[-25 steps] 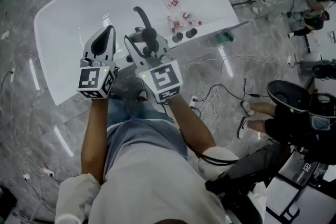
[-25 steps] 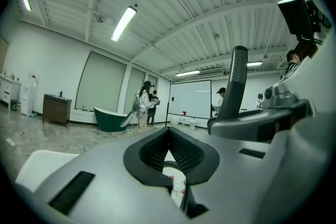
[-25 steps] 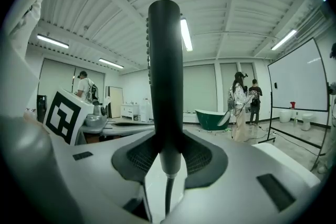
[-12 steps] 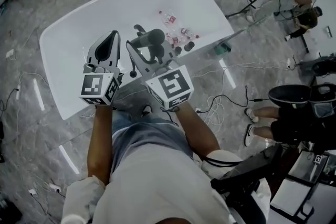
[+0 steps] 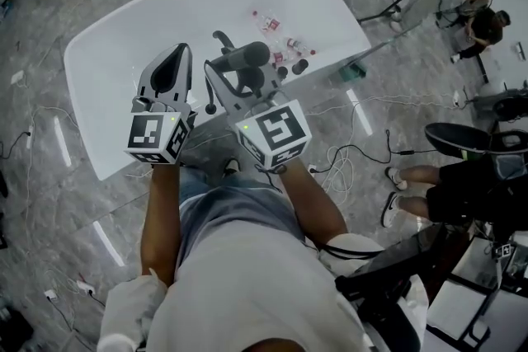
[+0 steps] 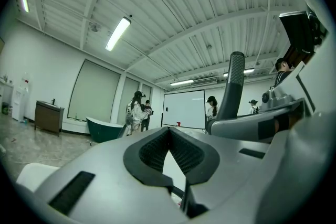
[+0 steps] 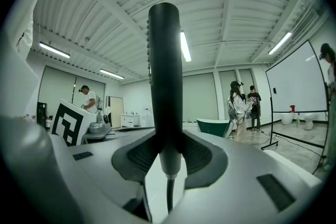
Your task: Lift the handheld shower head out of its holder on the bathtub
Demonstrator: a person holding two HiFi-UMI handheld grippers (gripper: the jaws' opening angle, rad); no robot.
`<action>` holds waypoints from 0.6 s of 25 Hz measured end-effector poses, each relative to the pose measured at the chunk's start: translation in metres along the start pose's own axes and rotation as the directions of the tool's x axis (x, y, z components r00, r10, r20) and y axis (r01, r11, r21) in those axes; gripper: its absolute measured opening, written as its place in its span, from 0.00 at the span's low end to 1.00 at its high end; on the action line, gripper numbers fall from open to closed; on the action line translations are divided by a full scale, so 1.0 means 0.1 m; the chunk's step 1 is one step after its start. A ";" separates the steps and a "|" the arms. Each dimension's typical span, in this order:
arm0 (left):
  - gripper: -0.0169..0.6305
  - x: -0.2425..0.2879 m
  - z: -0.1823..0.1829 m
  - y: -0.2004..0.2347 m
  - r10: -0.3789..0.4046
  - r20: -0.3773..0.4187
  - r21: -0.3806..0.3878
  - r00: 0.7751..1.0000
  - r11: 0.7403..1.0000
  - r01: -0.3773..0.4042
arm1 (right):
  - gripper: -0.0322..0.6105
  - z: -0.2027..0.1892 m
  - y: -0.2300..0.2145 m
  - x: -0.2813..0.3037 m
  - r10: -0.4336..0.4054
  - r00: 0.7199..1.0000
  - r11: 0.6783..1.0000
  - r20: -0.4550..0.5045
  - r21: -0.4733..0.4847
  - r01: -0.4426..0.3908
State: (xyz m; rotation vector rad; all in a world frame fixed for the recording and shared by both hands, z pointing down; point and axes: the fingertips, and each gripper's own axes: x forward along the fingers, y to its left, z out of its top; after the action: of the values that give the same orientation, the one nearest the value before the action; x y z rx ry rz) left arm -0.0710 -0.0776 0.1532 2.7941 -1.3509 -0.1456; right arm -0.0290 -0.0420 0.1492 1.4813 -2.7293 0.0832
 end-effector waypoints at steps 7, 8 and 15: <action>0.05 -0.19 0.05 -0.11 0.005 0.008 -0.014 1.000 1.000 -0.005 | 0.26 0.04 0.11 -0.23 -0.005 1.000 1.000 0.005 -0.001 0.005; 0.05 -0.21 0.07 -0.13 0.005 0.012 -0.014 1.000 1.000 -0.005 | 0.26 0.06 0.13 -0.26 -0.005 1.000 1.000 0.006 -0.001 0.005; 0.05 -0.19 0.14 -0.21 -0.013 0.042 -0.030 0.999 0.999 0.014 | 0.26 0.07 0.08 -0.32 -0.012 1.000 1.000 0.003 0.007 0.012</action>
State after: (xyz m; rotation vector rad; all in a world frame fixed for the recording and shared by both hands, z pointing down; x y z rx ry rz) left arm -0.0676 -0.0499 0.1387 2.7906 -1.3268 -0.2236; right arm -0.0182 -0.0110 0.1401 1.5009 -2.7253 0.0898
